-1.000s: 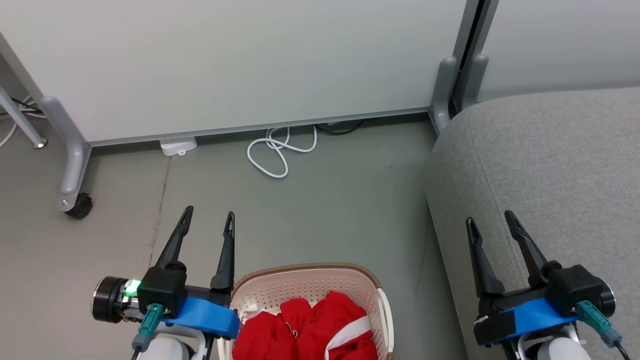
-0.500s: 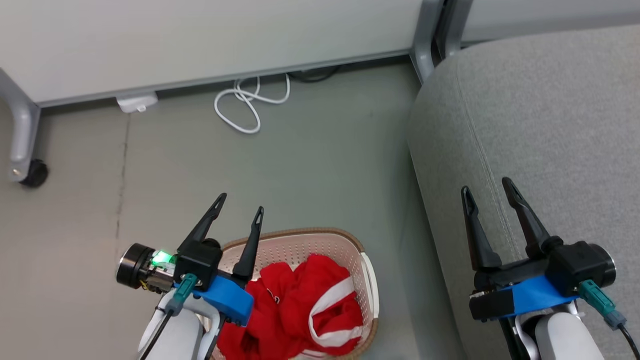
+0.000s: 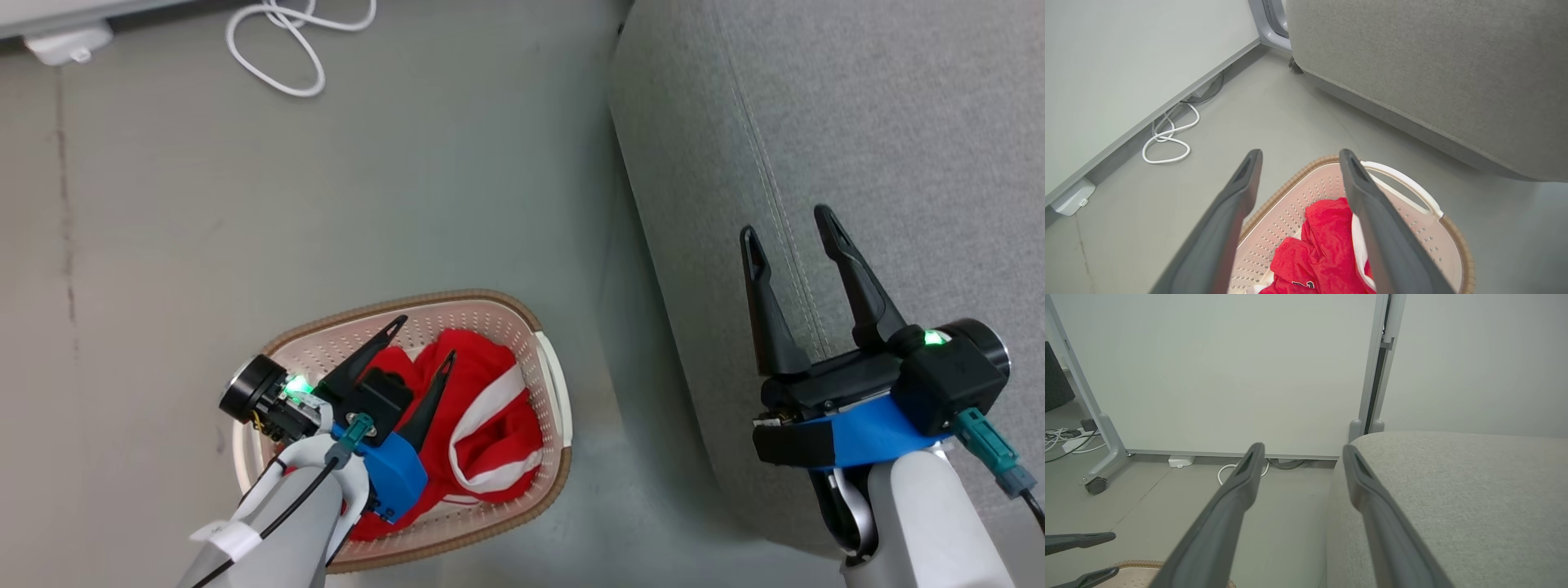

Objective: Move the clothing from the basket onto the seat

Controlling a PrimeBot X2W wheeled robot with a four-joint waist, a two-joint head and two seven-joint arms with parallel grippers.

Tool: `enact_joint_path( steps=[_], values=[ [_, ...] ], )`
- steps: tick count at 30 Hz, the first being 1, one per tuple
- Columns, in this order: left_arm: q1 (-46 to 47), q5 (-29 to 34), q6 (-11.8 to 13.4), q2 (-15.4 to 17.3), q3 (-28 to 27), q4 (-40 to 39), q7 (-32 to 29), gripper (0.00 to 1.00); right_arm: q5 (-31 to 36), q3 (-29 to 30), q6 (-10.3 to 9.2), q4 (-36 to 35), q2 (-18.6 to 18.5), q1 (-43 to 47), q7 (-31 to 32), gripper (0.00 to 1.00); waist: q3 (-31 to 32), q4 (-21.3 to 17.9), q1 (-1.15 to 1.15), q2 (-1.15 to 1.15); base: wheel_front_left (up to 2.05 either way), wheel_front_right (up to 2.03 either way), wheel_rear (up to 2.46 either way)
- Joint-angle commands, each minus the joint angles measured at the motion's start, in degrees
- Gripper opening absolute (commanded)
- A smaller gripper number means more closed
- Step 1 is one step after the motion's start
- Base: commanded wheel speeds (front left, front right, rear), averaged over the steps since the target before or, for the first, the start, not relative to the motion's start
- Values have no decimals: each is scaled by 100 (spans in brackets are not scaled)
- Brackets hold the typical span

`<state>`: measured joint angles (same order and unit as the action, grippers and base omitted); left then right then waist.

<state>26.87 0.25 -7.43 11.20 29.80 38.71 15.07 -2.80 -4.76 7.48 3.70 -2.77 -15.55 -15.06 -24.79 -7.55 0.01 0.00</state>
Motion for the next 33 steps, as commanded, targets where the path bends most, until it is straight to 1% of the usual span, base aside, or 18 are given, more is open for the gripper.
enact_joint_path(
  steps=[1,7,18,22,26,33],
  values=[
    [180,-46,-1,74,140,124,16,100,-21,-25,3,-61,-20,-132,-19,100,-125,-25,-1,0,0,0,0],
    [593,-209,-2,195,799,796,16,100,-22,-119,3,-251,-19,-348,-18,100,-565,-224,-1,0,0,0,0],
    [1418,-502,-3,283,1813,1966,16,100,33,-309,3,-626,-20,-709,-18,100,-1532,-462,-1,0,0,0,0],
    [1678,-712,-3,243,2083,2455,16,100,5,-345,2,-748,-20,-779,-18,100,-1806,-531,-1,0,0,0,0],
    [1928,-902,-3,121,2390,2828,12,100,22,-353,2,-883,-20,-813,-18,100,-2050,-561,-1,0,0,0,0],
    [2242,-1253,-3,-19,2900,3029,14,100,58,-329,2,-987,-19,-834,-18,100,-2357,-538,-1,0,0,0,0]
  ],
)
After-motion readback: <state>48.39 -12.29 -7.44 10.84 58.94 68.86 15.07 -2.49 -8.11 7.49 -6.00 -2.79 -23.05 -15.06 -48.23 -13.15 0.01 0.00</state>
